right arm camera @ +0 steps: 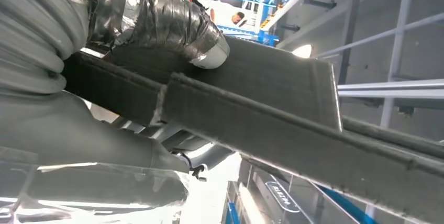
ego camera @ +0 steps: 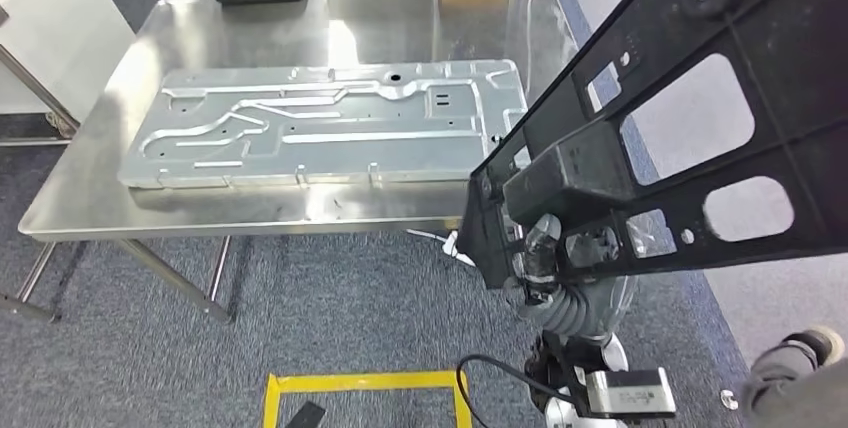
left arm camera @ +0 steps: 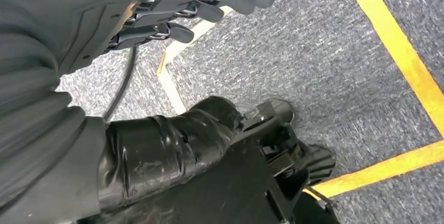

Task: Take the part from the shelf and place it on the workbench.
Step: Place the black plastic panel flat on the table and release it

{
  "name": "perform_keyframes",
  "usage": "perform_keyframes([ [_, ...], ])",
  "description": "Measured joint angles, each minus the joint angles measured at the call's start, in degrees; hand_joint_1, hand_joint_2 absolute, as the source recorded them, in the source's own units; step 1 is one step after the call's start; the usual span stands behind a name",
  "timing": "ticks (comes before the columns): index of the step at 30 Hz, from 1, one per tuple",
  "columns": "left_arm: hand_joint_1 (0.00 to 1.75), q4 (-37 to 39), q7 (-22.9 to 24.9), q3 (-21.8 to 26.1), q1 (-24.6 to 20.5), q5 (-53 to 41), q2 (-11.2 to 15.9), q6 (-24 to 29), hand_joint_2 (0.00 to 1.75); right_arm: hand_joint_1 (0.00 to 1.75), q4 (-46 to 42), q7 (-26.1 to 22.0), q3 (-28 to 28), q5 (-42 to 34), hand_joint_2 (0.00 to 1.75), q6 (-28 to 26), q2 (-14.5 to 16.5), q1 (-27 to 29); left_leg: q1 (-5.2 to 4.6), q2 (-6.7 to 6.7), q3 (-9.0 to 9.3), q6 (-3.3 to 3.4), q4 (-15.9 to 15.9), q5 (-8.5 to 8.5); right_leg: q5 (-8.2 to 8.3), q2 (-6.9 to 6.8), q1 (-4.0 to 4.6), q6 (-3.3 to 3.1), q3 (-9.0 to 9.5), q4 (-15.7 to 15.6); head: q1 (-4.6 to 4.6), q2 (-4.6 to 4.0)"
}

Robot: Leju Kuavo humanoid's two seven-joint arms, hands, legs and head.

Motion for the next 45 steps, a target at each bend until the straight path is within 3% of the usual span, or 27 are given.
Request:
perform_keyframes([
  [2, 0.00, 0.00, -0.01, 0.00, -0.15, -0.08, 0.02, 0.03, 1.75, 1.75, 0.00, -0.04, 0.01, -0.01, 1.75, 0.00, 0.00, -0.10, 0.17, 0.09, -1.37, -0.51, 3.14, -1.22, -0.28, -0.07, -0.10, -0.64, 0.80, -0.23, -0.18, 0.00],
  [5, 0.00, 0.00, -0.01, 0.00, -0.18, -0.11, 0.03, 0.03, 1.75, 1.75, 0.01, -0.04, 0.02, -0.01, 1.75, 0.00, 0.00, -0.19, 0.46, 0.16, -7.88, -1.02, 13.17, -4.98, -0.98, -0.21, 0.04, -1.08, 1.45, -0.29, -0.36, 0.00],
  [6, 0.00, 0.00, 0.00, 0.00, -0.05, -0.12, 0.03, 0.03, 1.75, 1.75, 0.01, -0.04, 0.02, -0.01, 1.75, 0.00, 0.00, -0.18, 0.50, 0.16, -9.81, -1.10, 15.47, -5.48, -1.28, -0.18, 0.10, -1.10, 1.73, -0.29, -0.36, 0.00],
  [7, 0.00, 0.00, 0.01, 0.00, 0.08, -0.12, 0.03, 0.03, 1.75, 1.75, 0.02, -0.04, 0.02, -0.01, 1.75, 0.00, 0.00, -0.17, 0.51, 0.16, -10.83, -1.12, 15.89, -4.86, -1.62, -0.13, 0.13, -1.07, 2.12, -0.29, -0.37, 0.00],
  [8, 0.00, 0.00, 0.01, 0.00, 0.16, -0.12, 0.03, 0.03, 1.75, 1.75, 0.02, -0.04, 0.02, -0.01, 1.75, 0.00, 0.00, -0.16, 0.52, 0.16, -10.75, -1.00, 14.13, -2.92, -2.00, -0.08, 0.15, -1.00, 2.66, -0.29, -0.37, 0.00],
  [10, 0.00, 0.00, 0.00, 0.00, 0.18, -0.11, 0.03, 0.05, 1.75, 1.75, 0.03, -0.05, 0.02, -0.01, 1.75, 0.00, 0.00, -0.19, 0.46, 0.17, -8.36, -0.58, 6.66, 2.46, -2.85, -0.05, 0.15, -0.74, 3.83, -0.34, -0.34, 0.00],
  [11, 0.00, 0.00, -0.01, 0.00, 0.13, -0.11, 0.03, 0.06, 1.75, 1.75, 0.03, -0.06, 0.02, -0.01, 1.75, 0.00, 0.00, -0.22, 0.25, 0.20, -7.25, -0.32, 3.35, 3.51, -3.20, -0.03, 0.14, -0.55, 4.23, -0.40, -0.30, 0.00],
  [13, 0.00, 0.00, -0.01, 0.00, 0.10, -0.11, 0.04, 0.10, 1.75, 1.75, 0.04, -0.10, 0.03, -0.01, 1.75, 0.00, 0.00, -0.28, -0.23, 0.21, -6.18, 0.24, 0.32, 3.54, -3.61, -0.03, 0.10, 0.08, 4.62, -0.53, -0.28, 0.00],
  [16, 0.00, 0.00, -0.06, 0.00, 0.31, -0.10, 0.05, 0.25, 1.75, 1.75, 0.08, -0.13, 0.04, -0.01, 1.75, 0.00, -0.02, -0.38, -0.25, 0.15, -4.50, 1.31, -0.96, 3.88, -3.82, -0.07, 0.06, 0.95, 5.05, 0.50, -0.25, 0.00],
  [18, 0.00, 0.00, -0.14, 0.00, 0.18, -0.08, 0.05, 0.33, 1.75, 1.75, 0.10, -0.15, 0.04, -0.01, 1.75, 0.00, -0.02, -0.54, -0.15, 0.14, -3.10, 1.91, -1.42, 3.57, -5.00, -0.12, 0.01, 1.18, 2.94, 4.81, -0.11, 0.00],
  [21, 0.00, 0.00, -0.17, 0.00, 0.10, -0.06, 0.05, 0.36, 1.75, 1.75, 0.16, -0.17, 0.04, -0.02, 1.75, 0.00, -0.04, -0.54, -0.33, 0.11, -1.91, 2.42, -1.46, 2.47, -8.77, -0.14, 0.08, 1.52, -3.74, 14.44, 0.05, 0.00],
  [22, 0.00, 0.00, -0.17, 0.00, 0.18, -0.05, 0.05, 0.36, 1.75, 1.75, 0.21, -0.17, 0.04, -0.02, 1.75, 0.00, -0.05, -0.48, -0.38, 0.10, -1.42, 2.44, -1.45, 2.03, -9.18, -0.14, 0.09, 1.58, -5.23, 15.56, 0.04, 0.00],
  [23, 0.00, 0.00, -0.17, 0.00, 0.27, -0.04, 0.04, 0.36, 1.75, 1.75, 0.25, -0.16, 0.04, -0.03, 1.75, 0.00, -0.07, -0.47, -0.42, 0.06, -0.80, 2.42, -1.43, 1.54, -8.47, -0.14, 0.11, 1.56, -5.85, 14.88, 0.05, 0.00],
  [24, 0.00, 0.00, -0.19, 0.00, 0.32, -0.03, 0.03, 0.36, 1.75, 1.75, 0.28, -0.15, 0.04, -0.03, 1.75, 0.01, -0.07, -0.47, -0.44, 0.01, -0.07, 2.37, -1.42, 1.03, -6.53, -0.14, 0.14, 1.43, -5.51, 12.37, 0.06, 0.00],
  [26, 0.00, 0.00, -0.28, 0.00, 0.32, 0.01, -0.05, 0.36, 1.75, 1.75, 0.34, -0.15, 0.04, -0.07, 1.75, 0.02, -0.07, -0.48, -0.50, -0.07, 1.32, 2.10, -1.33, -0.15, -0.86, -0.12, 0.41, 0.85, -3.64, 4.93, 0.03, 0.00],
  [28, 0.00, -0.01, -0.35, 0.00, 0.16, 0.07, -0.14, 0.36, 1.75, 1.75, 0.41, -0.10, 0.05, -0.15, 1.75, 0.02, -0.08, -0.55, -0.55, -0.16, 1.83, 1.51, -1.30, -1.10, 1.89, -0.12, 0.79, 0.25, -2.51, 0.58, -0.10, 0.00],
  [32, 0.00, -0.02, -0.37, 0.00, 0.07, 0.26, -0.19, 0.37, 1.75, 1.75, 0.45, -0.03, 0.07, -0.24, 1.75, 0.03, -0.09, -0.63, -0.53, -0.08, 1.94, 0.21, 0.29, -1.58, 1.70, -0.04, 0.57, -0.79, -0.93, -0.80, -0.30, 0.00],
  [34, 0.00, -0.02, -0.37, 0.00, -0.05, 0.38, -0.19, 0.39, 1.75, 1.75, 0.45, -0.02, 0.07, -0.25, 1.75, 0.04, -0.09, -0.75, -0.27, 0.05, -1.09, -0.36, 5.50, -2.50, 1.28, -0.15, 0.38, -1.17, 0.28, -1.30, -0.45, 0.00],
  [36, 0.00, -0.02, -0.36, 0.00, -0.01, 0.47, -0.19, 0.41, 1.75, 1.75, 0.46, -0.02, 0.07, -0.26, 1.75, 0.03, -0.09, -0.82, 0.15, 0.10, -6.08, -0.98, 12.34, -4.86, 0.49, -0.19, 0.36, -1.34, 1.16, -1.43, -0.55, 0.00],
  [38, 0.00, -0.02, -0.35, 0.00, 0.21, 0.53, -0.19, 0.42, 1.75, 1.75, 0.54, -0.02, 0.07, -0.31, 1.75, 0.03, -0.09, -0.77, 0.61, 0.12, -9.23, -1.47, 14.40, -6.19, -0.54, -0.07, 0.32, -1.24, 2.33, -1.43, -0.57, 0.00],
  [39, 0.00, -0.02, -0.34, 0.00, 0.28, 0.57, -0.19, 0.42, 1.75, 1.75, 0.60, -0.02, 0.07, -0.34, 1.75, 0.03, -0.09, -0.77, 0.81, 0.13, -9.44, -1.63, 12.72, -5.14, -1.11, 0.00, 0.28, -1.12, 3.09, -1.42, -0.57, 0.00],
  [41, 0.00, -0.02, -0.34, 0.00, 0.32, 0.65, -0.20, 0.42, 1.75, 1.75, 0.67, -0.02, 0.07, -0.41, 1.75, 0.04, -0.09, -0.80, 1.13, 0.19, -8.17, -1.73, 5.85, 0.49, -2.27, 0.07, 0.20, -0.74, 4.57, -1.40, -0.58, 0.00],
  [43, 0.00, -0.02, -0.35, 0.01, 0.31, 0.76, -0.21, 0.39, 1.75, 1.75, 0.79, 0.00, 0.08, -0.48, 1.75, 0.04, -0.09, -0.88, 0.91, 0.28, -7.00, -1.29, 0.85, 4.67, -3.32, 0.15, 0.18, -0.07, 5.49, -1.16, -0.54, 0.00],
  [45, 0.00, -0.02, -0.40, 0.02, 0.33, 0.85, -0.21, 0.31, 1.75, 1.75, 0.92, 0.03, 0.09, -0.56, 1.75, 0.05, -0.09, -0.94, 0.41, 0.26, -6.64, -0.52, 0.03, 5.25, -4.03, 0.24, 0.06, 0.73, 5.83, -1.17, -0.46, 0.00],
])
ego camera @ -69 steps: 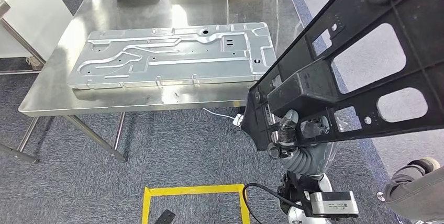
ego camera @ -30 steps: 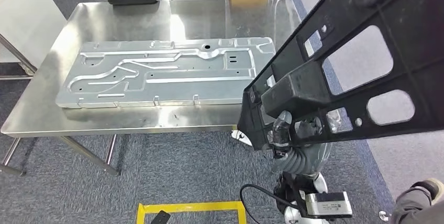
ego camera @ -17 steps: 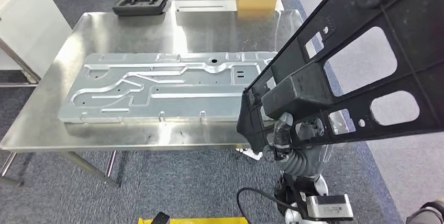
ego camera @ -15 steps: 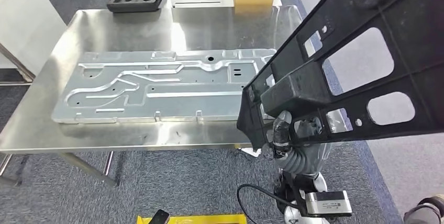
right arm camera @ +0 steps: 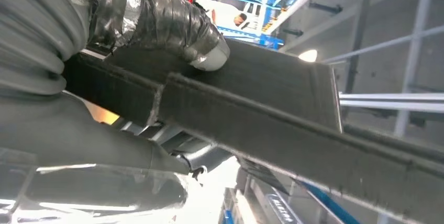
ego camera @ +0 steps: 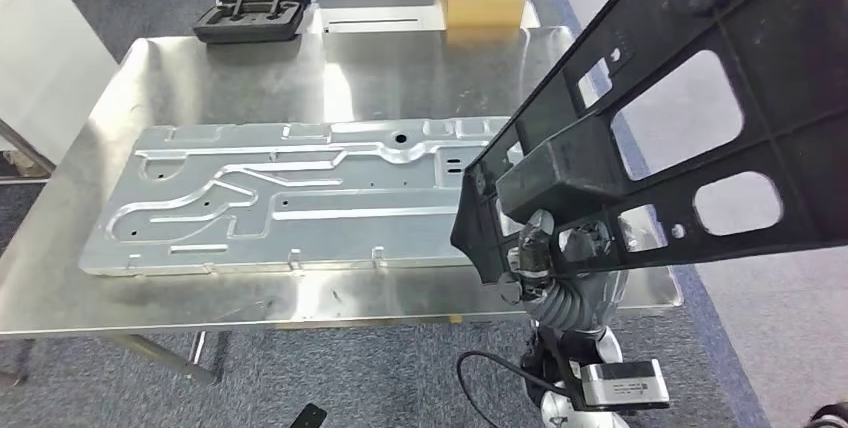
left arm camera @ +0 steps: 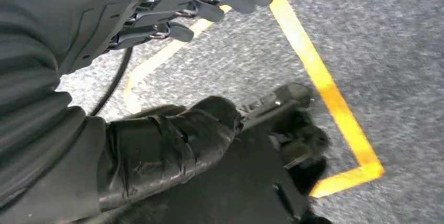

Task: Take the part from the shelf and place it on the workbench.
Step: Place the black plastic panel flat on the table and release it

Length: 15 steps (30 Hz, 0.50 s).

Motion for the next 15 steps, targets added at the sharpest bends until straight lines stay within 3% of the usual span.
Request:
perform_keyframes([
  [2, 0.00, 0.01, -0.10, 0.00, -0.02, 0.03, 0.02, -0.05, 1.75, 1.75, 0.03, 0.00, 0.00, -0.08, 1.75, 0.01, -0.01, -0.02, -0.07, -0.08, 0.45, 0.65, -0.40, 0.26, -0.60, -0.04, -0.29, 0.64, 0.16, -0.10, 0.07, 0.00],
  [4, 0.00, 0.02, -0.24, 0.00, -0.19, 0.08, 0.05, -0.06, 1.75, 1.75, 0.03, 0.00, 0.00, -0.11, 1.75, 0.02, -0.02, -0.07, -0.01, -0.09, 1.20, 1.33, -0.98, 0.04, -2.38, -0.16, -0.40, 0.95, -1.30, 3.24, 0.13, 0.00],
  [6, 0.00, 0.02, -0.35, 0.00, -0.31, 0.15, 0.05, -0.13, 1.75, 1.75, 0.17, 0.11, 0.00, -0.05, 1.75, 0.04, -0.05, -0.07, -0.20, -0.09, 1.87, 1.91, -1.15, -0.49, -5.08, -0.24, -0.31, 1.02, -5.63, 10.89, 0.15, 0.00],
  [7, 0.00, 0.02, -0.37, 0.00, -0.32, 0.17, 0.04, -0.19, 1.75, 1.75, 0.28, 0.38, 0.00, 0.16, 1.75, 0.07, -0.13, -0.04, -0.33, -0.10, 2.12, 2.05, -1.14, -0.76, -5.70, -0.24, -0.26, 0.99, -7.98, 14.23, 0.15, 0.00],
  [8, 0.00, 0.02, -0.37, 0.00, -0.27, 0.20, 0.03, -0.22, 1.75, 1.75, 0.41, 0.94, 0.00, 0.62, 1.75, 0.13, -0.26, 0.00, -0.47, -0.13, 2.42, 2.12, -1.13, -1.06, -5.25, -0.24, -0.23, 0.90, -9.66, 15.94, 0.14, 0.00],
  [9, 0.00, 0.02, -0.37, 0.00, -0.21, 0.22, 0.02, -0.25, 1.75, 1.75, 0.51, 1.95, 0.00, 1.63, 1.75, 0.19, -0.47, 0.01, -0.57, -0.17, 2.81, 2.15, -1.09, -1.38, -3.55, -0.24, -0.14, 0.72, -10.25, 15.30, 0.14, 0.00],
  [12, 0.00, 0.02, -0.33, 0.00, -0.19, 0.26, 0.02, -0.26, 1.75, 1.75, 0.71, 7.53, 0.00, 8.66, 1.75, 0.31, -1.61, -0.10, -0.79, -0.33, 3.97, 1.95, -0.90, -2.42, 3.64, -0.26, 0.48, -0.28, -7.38, 4.94, 0.13, 0.00],
  [13, 0.00, 0.02, -0.31, 0.00, -0.25, 0.26, 0.02, -0.26, 1.75, 1.75, 0.76, 9.60, -0.03, 11.58, 1.75, 0.43, -2.08, -0.15, -0.87, -0.38, 4.09, 1.80, -0.84, -2.64, 4.65, -0.26, 0.65, -0.54, -6.43, 2.40, 0.11, 0.00],
  [15, 0.00, 0.02, -0.27, 0.00, -0.36, 0.29, 0.04, -0.26, 1.75, 1.75, 0.83, 13.59, -0.30, 17.12, 1.75, 0.96, -3.10, -0.23, -0.98, -0.44, 4.07, 1.44, -0.84, -2.82, 4.62, -0.16, 0.83, -0.79, -5.76, 0.77, 0.08, 0.00],
])
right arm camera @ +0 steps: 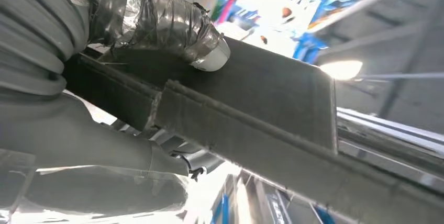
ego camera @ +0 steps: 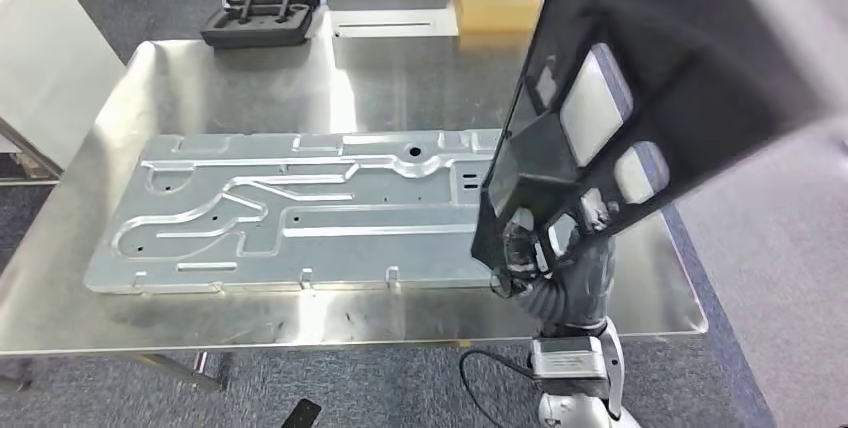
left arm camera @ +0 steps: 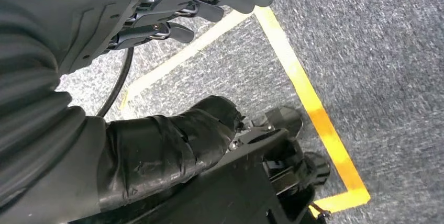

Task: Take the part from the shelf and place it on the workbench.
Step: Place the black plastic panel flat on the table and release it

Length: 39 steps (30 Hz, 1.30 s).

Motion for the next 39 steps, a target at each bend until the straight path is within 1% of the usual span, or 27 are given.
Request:
perform_keyframes([
  [2, 0.00, 0.00, 0.01, 0.00, 0.01, 0.08, 0.07, -0.02, 1.75, 1.75, 0.02, 3.27, -0.62, 4.59, 1.75, 0.73, -1.05, -0.03, 0.04, 0.05, -0.03, -0.41, -0.08, -0.18, 0.08, 0.09, -0.21, -0.33, 0.16, -0.45, 0.00, 0.00],
  [4, 0.00, 0.00, 0.01, 0.00, 0.00, 0.14, 0.19, -0.04, 1.75, 1.75, 0.03, 5.36, -1.34, 7.46, 1.75, 1.35, -1.99, -0.13, 0.10, 0.16, -0.90, -1.02, 2.04, -1.66, 0.23, 0.02, -0.53, -0.73, 0.52, -0.98, -0.06, 0.00],
  [5, 0.00, 0.00, 0.02, 0.00, 0.00, 0.15, 0.25, -0.05, 1.75, 1.75, 0.05, 6.57, -1.65, 8.91, 1.75, 1.73, -2.38, -0.19, 0.24, 0.22, -2.14, -1.33, 4.67, -3.10, 0.25, -0.06, -0.60, -0.85, 0.65, -1.10, -0.06, 0.00],
  [7, 0.00, 0.00, 0.11, 0.00, 0.06, 0.16, 0.33, -0.07, 1.75, 1.75, 0.17, 9.88, -2.45, 12.92, 1.75, 2.91, -3.33, -0.30, 0.61, 0.27, -6.04, -1.89, 12.38, -6.35, 0.15, -0.18, -0.60, -1.02, 0.71, -1.13, -0.07, 0.00],
  [8, 0.00, 0.00, 0.19, 0.00, 0.10, 0.17, 0.39, -0.11, 1.75, 1.75, 0.28, 11.77, -2.87, 15.01, 1.75, 3.72, -3.88, -0.34, 0.84, 0.28, -7.74, -2.11, 15.37, -7.10, 0.09, -0.20, -0.62, -1.03, 0.74, -1.12, -0.05, 0.00],
  [9, 0.00, 0.00, 0.26, 0.00, 0.14, 0.17, 0.46, -0.16, 1.75, 1.75, 0.40, 13.60, -3.31, 16.97, 1.75, 4.70, -4.47, -0.43, 1.02, 0.29, -8.48, -2.28, 16.32, -6.71, 0.00, -0.20, -0.65, -1.00, 0.80, -1.08, -0.06, 0.00],
  [10, 0.00, 0.00, 0.32, 0.00, 0.16, 0.17, 0.56, -0.22, 1.75, 1.75, 0.52, 15.31, -3.71, 18.70, 1.75, 5.77, -5.11, -0.61, 1.19, 0.31, -7.95, -2.36, 14.70, -5.16, -0.11, -0.16, -0.70, -0.91, 0.90, -1.04, -0.06, 0.00],
  [12, 0.00, 0.00, 0.43, 0.00, 0.10, 0.14, 0.79, -0.37, 1.75, 1.75, 0.69, 18.12, -4.52, 21.81, 1.75, 7.84, -6.43, -1.17, 1.43, 0.35, -4.57, -2.36, 7.06, -1.04, -0.44, -0.09, -0.82, -0.58, 1.21, -0.90, -0.06, 0.00],
  [13, 0.00, 0.00, 0.47, 0.00, 0.05, 0.13, 0.87, -0.47, 1.75, 1.75, 0.80, 19.22, -4.97, 23.09, 1.75, 8.74, -7.16, -1.52, 1.42, 0.36, -2.92, -2.23, 3.51, 0.24, -0.63, -0.07, -0.75, -0.31, 1.24, -0.73, -0.04, 0.00],
  [14, 0.00, 0.00, 0.55, 0.00, 0.01, 0.10, 0.93, -0.59, 1.75, 1.75, 0.91, 20.22, -5.33, 24.34, 1.75, 9.64, -7.85, -1.88, 1.35, 0.35, -1.88, -2.03, 1.28, 0.82, -0.74, -0.06, -0.72, 0.00, 1.22, -0.64, -0.01, 0.00],
  [15, 0.00, 0.00, 0.64, 0.00, 0.02, 0.03, 1.00, -0.70, 1.75, 1.75, 1.04, 21.26, -5.62, 25.84, 1.75, 10.68, -8.58, -2.25, 1.23, 0.32, -1.44, -1.78, 0.31, 0.79, -0.79, -0.04, -0.69, 0.32, 1.16, -0.64, 0.00, 0.00],
  [18, 0.00, 0.00, 0.87, 0.00, 0.07, -0.45, 1.34, -1.12, 1.75, 1.75, 1.58, 24.55, -5.91, 31.28, 1.75, 14.68, -10.79, -3.57, 1.02, 0.27, -1.12, -0.68, -0.24, 0.92, -1.15, -0.01, -0.84, 1.30, 1.08, -0.49, 0.04, 0.00],
  [20, 0.00, 0.00, 0.95, 0.00, -0.06, -0.68, 1.50, -1.31, 1.75, 1.75, 2.07, 26.11, -5.94, 33.86, 1.75, 17.08, -12.33, -4.90, 1.05, 0.28, -0.78, 0.00, -0.71, 1.12, -3.23, -0.11, -0.99, 1.75, -0.51, 3.03, 0.15, 0.00],
  [22, 0.00, 0.00, 1.03, 0.00, -0.15, -0.78, 1.62, -1.42, 1.75, 1.75, 2.71, 26.83, -5.96, 35.02, 1.75, 18.50, -13.54, -6.05, 0.94, 0.30, -0.70, 0.39, -0.77, 1.04, -6.52, -0.18, -1.02, 1.98, -4.46, 10.72, 0.22, 0.00],
  [23, 0.00, 0.00, 1.08, 0.00, -0.15, -0.84, 1.67, -1.45, 1.75, 1.75, 3.02, 26.96, -5.96, 35.28, 1.75, 18.99, -13.94, -6.33, 0.86, 0.29, -0.66, 0.53, -0.74, 0.98, -7.52, -0.18, -1.00, 2.06, -6.38, 14.18, 0.22, 0.00],
  [24, 0.00, 0.00, 1.13, 0.00, -0.12, -0.93, 1.72, -1.48, 1.75, 1.75, 3.31, 27.02, -5.96, 35.51, 1.75, 19.54, -14.23, -6.51, 0.79, 0.27, -0.59, 0.61, -0.72, 0.88, -7.64, -0.19, -0.99, 2.09, -7.66, 16.17, 0.22, 0.00],
  [25, 0.00, 0.00, 1.17, 0.00, -0.10, -1.04, 1.75, -1.53, 1.75, 1.75, 3.56, 27.04, -5.96, 35.76, 1.75, 20.15, -14.45, -6.72, 0.75, 0.22, -0.46, 0.65, -0.65, 0.76, -6.53, -0.19, -1.00, 2.04, -7.75, 15.73, 0.22, 0.00],
  [26, 0.00, 0.00, 1.20, 0.00, -0.10, -1.15, 1.78, -1.63, 1.75, 1.75, 3.79, 27.08, -5.95, 36.04, 1.75, 20.86, -14.64, -7.09, 0.73, 0.16, -0.27, 0.63, -0.55, 0.58, -4.48, -0.19, -1.00, 1.93, -6.75, 13.13, 0.23, 0.00],
  [27, 0.00, 0.00, 1.22, 0.00, -0.11, -1.25, 1.79, -1.74, 1.75, 1.75, 4.02, 27.13, -5.93, 36.39, 1.75, 21.64, -14.84, -7.63, 0.73, 0.11, -0.05, 0.55, -0.39, 0.34, -2.09, -0.19, -1.00, 1.78, -5.00, 9.09, 0.23, 0.00],
  [28, 0.00, 0.00, 1.22, 0.00, -0.14, -1.36, 1.80, -1.86, 1.75, 1.75, 4.28, 27.18, -5.88, 36.72, 1.75, 22.42, -15.04, -8.38, 0.69, 0.08, 0.05, 0.41, -0.25, 0.11, -0.49, -0.18, -0.95, 1.61, -3.17, 5.30, 0.23, 0.00],
  [29, 0.00, 0.00, 1.25, 0.00, -0.22, -1.49, 1.83, -1.96, 1.75, 1.75, 4.51, 27.19, -5.81, 37.01, 1.75, 23.12, -15.21, -9.25, 0.62, 0.07, 0.01, 0.22, -0.04, -0.09, 0.42, -0.15, -0.82, 1.44, -1.79, 2.35, 0.20, 0.00],
  [30, 0.00, 0.00, 1.27, -0.01, -0.30, -1.61, 1.87, -2.04, 1.75, 1.75, 4.75, 27.13, -5.69, 37.28, 1.75, 23.74, -15.35, -10.05, 0.57, 0.07, -0.13, -0.03, 0.07, -0.16, 0.62, -0.13, -0.72, 1.27, -1.08, 0.76, 0.15, 0.00],
  [33, 0.00, 0.00, 1.50, -0.11, -0.44, -2.22, 2.08, -2.41, 1.75, 1.75, 5.71, 26.20, -4.63, 37.96, 1.75, 25.86, -15.50, -12.43, 0.50, 0.07, -0.40, -0.79, -0.07, -0.09, 0.54, -0.05, -0.63, 0.66, -0.96, 0.03, 0.05, 0.00],
  [35, 0.00, 0.00, 1.65, -0.26, -0.56, -2.73, 2.25, -2.82, 1.75, 1.75, 6.73, 25.18, -3.04, 38.53, 1.75, 27.49, -15.46, -14.69, 0.46, 0.12, -1.04, -1.35, 1.50, -1.21, 0.70, -0.14, -0.85, 0.10, -0.73, -0.36, -0.10, 0.00],
  [37, 0.00, 0.00, 1.62, -0.44, -0.73, -3.08, 2.32, -3.23, 1.75, 1.75, 8.11, 24.37, -1.18, 39.29, 1.75, 28.55, -15.40, -17.09, 0.56, 0.21, -3.76, -1.85, 7.20, -4.03, 0.74, -0.33, -0.93, -0.34, -0.55, -0.57, -0.29, 0.00],
  [38, 0.00, 0.00, 1.55, -0.60, -0.75, -3.24, 2.32, -3.41, 1.75, 1.75, 8.97, 24.02, -0.23, 39.76, 1.75, 28.81, -15.34, -18.08, 0.60, 0.24, -5.86, -1.99, 11.17, -5.54, 0.71, -0.42, -0.86, -0.47, -0.54, -0.56, -0.37, 0.00],
  [39, 0.00, 0.00, 1.47, -0.78, -0.70, -3.40, 2.32, -3.55, 1.75, 1.75, 9.83, 23.68, 0.66, 40.21, 1.75, 28.97, -15.30, -18.88, 0.65, 0.25, -7.71, -2.04, 14.45, -6.45, 0.68, -0.48, -0.77, -0.53, -0.54, -0.53, -0.36, 0.00],
])
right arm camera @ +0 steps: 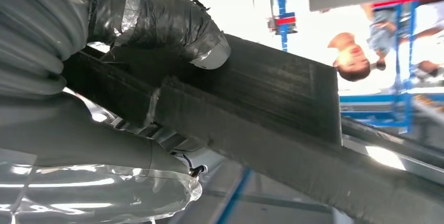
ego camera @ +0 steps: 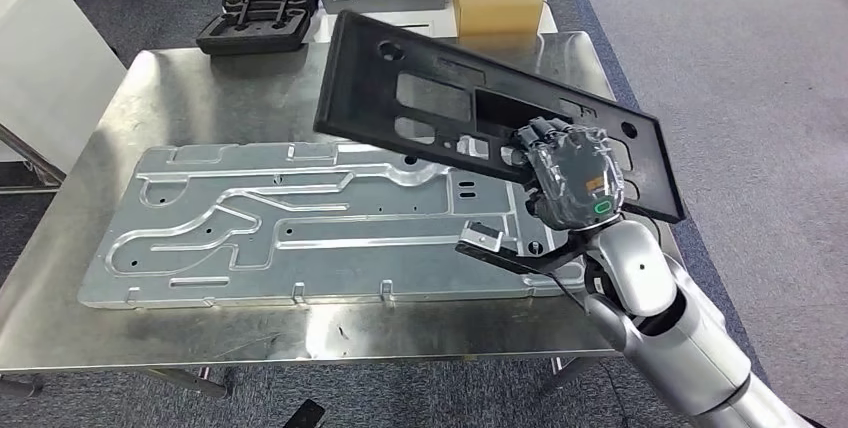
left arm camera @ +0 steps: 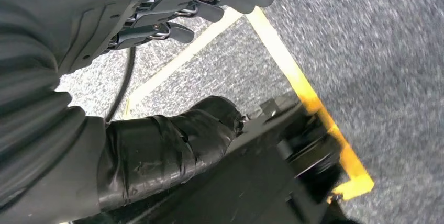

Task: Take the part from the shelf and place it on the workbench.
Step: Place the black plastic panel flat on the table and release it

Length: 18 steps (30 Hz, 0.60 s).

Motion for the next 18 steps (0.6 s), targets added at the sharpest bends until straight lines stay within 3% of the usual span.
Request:
perform_keyframes([
  [1, 0.00, 0.00, -0.10, -0.18, 0.07, -0.17, 0.01, -0.14, 1.75, 1.75, 0.92, -0.43, 0.96, 0.47, 1.75, 0.06, 0.04, -0.69, 0.01, 0.00, -1.10, 0.05, 1.55, 0.10, -0.04, -0.05, 0.09, -0.06, 0.01, 0.03, -0.01, 0.00],
  [2, 0.00, 0.00, -0.20, -0.30, 0.12, -0.33, 0.01, -0.28, 1.75, 1.75, 1.89, -0.90, 1.93, 0.87, 1.75, 0.05, 0.09, -1.35, -0.01, 0.01, -1.21, 0.18, 1.05, 1.19, -0.07, -0.07, 0.17, -0.10, 0.02, 0.07, -0.01, 0.00],
  [4, 0.00, 0.00, -0.42, -0.42, 0.09, -0.62, 0.11, -0.47, 1.75, 1.75, 3.89, -2.01, 3.78, 1.26, 1.75, -0.05, 0.17, -2.67, -0.15, 0.01, 1.81, 0.81, -6.06, 5.41, -0.12, -0.05, 0.27, -0.14, 0.15, 0.10, -0.01, 0.00],
  [6, 0.00, 0.00, -0.63, -0.52, -0.04, -0.87, 0.31, -0.61, 1.75, 1.75, 5.80, -3.04, 5.26, 1.15, 1.75, -0.18, 0.25, -3.82, -0.49, 0.03, 5.04, 1.43, -12.90, 7.86, -0.21, -0.03, 0.42, 0.04, 0.16, 0.15, 0.02, 0.00],
  [8, 0.00, 0.00, -0.77, -0.75, -0.04, -1.03, 0.43, -0.73, 1.75, 1.75, 7.58, -3.73, 6.54, 0.91, 1.75, -0.28, 0.26, -4.51, -0.80, 0.04, 5.91, 1.72, -14.80, 7.96, -0.22, -0.03, 0.44, 0.42, 0.09, 0.09, 0.03, 0.00],
  [11, 0.00, -0.02, -0.88, -1.08, 0.04, -1.09, 0.47, -0.80, 1.75, 1.75, 9.76, -4.24, 7.91, 0.69, 1.75, -0.39, 0.28, -5.04, -0.40, 0.07, 6.36, 2.30, -15.80, 8.55, -0.80, -0.01, 0.43, 1.20, -0.21, 0.74, 0.08, 0.00],
  [13, 0.00, -0.02, -1.09, -1.19, -0.04, -1.09, 0.50, -0.81, 1.75, 1.75, 10.73, -4.53, 8.35, 0.49, 1.75, -0.50, 0.30, -5.43, -0.17, 0.13, 6.68, 2.68, -16.33, 8.85, -3.39, 0.03, 0.33, 1.63, -2.32, 5.32, 0.19, 0.00],
  [15, 0.00, -0.02, -1.34, -1.24, -0.06, -0.90, 0.53, -0.90, 1.75, 1.75, 11.62, -5.26, 8.87, 0.20, 1.75, -0.73, 0.32, -5.53, -0.18, 0.13, 6.71, 2.93, -16.30, 8.80, -6.62, 0.03, 0.09, 2.02, -6.04, 12.83, 0.26, 0.00],
  [17, 0.00, -0.02, -1.65, -1.26, 0.04, -0.29, 0.54, -1.29, 1.75, 1.75, 12.37, -6.43, 9.55, 0.01, 1.75, -1.07, 0.32, -5.35, -0.12, 0.10, 6.72, 2.91, -16.06, 8.57, -6.68, 0.02, -0.27, 2.39, -7.90, 15.91, 0.26, 0.00],
  [18, 0.00, -0.02, -1.85, -1.26, 0.08, 0.08, 0.55, -1.55, 1.75, 1.31, 12.59, -7.05, 9.84, 0.07, 1.31, -1.23, 0.32, -5.29, -0.04, 0.07, 6.73, 2.77, -15.79, 8.37, -5.09, 0.00, -0.49, 2.55, -7.18, 14.08, 0.26, 0.00],
])
